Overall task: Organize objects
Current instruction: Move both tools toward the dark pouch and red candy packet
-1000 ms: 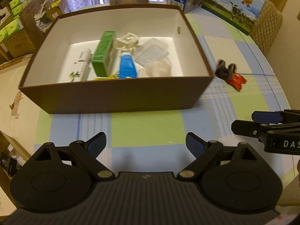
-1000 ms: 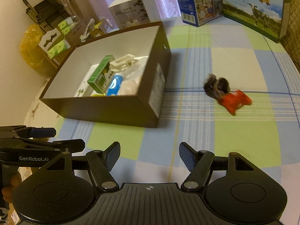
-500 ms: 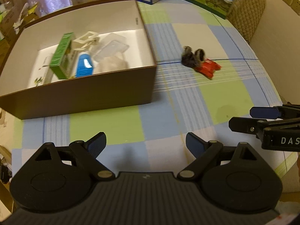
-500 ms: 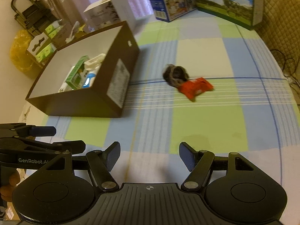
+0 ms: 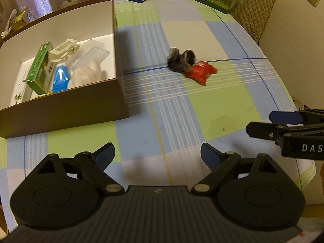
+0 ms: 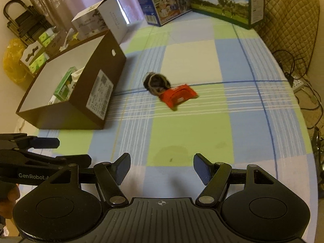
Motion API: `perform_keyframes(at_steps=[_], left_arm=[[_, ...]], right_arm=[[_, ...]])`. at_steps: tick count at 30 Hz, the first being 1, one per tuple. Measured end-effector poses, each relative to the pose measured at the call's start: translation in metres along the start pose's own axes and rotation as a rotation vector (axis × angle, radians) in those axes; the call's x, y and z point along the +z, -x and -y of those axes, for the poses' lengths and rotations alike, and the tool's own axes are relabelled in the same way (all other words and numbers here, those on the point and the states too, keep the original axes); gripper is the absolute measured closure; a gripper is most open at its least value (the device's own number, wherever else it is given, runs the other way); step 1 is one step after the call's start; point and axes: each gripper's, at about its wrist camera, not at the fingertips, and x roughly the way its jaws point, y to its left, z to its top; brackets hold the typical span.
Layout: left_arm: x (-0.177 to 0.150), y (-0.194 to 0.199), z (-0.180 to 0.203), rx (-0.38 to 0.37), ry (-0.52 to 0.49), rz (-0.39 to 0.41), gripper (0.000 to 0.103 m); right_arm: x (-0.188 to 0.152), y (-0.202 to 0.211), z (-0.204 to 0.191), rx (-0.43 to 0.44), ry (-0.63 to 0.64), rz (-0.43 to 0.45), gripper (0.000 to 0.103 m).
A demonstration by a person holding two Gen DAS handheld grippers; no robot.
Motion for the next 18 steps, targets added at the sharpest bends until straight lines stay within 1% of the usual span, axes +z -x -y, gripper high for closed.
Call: perform_keyframes(at_steps=[13, 18], left_arm=[[0.025, -0.02, 0.024, -0.039, -0.004, 0.025, 0.014], [0.041, -0.027, 0.027, -0.027, -0.024, 0.044, 0.016]], right_arm=[[0.012, -0.004, 0.035, -0.009, -0.024, 0.054, 0.036], [0.022, -0.015, 0.043, -0.014, 0.003, 0.084, 0.036]])
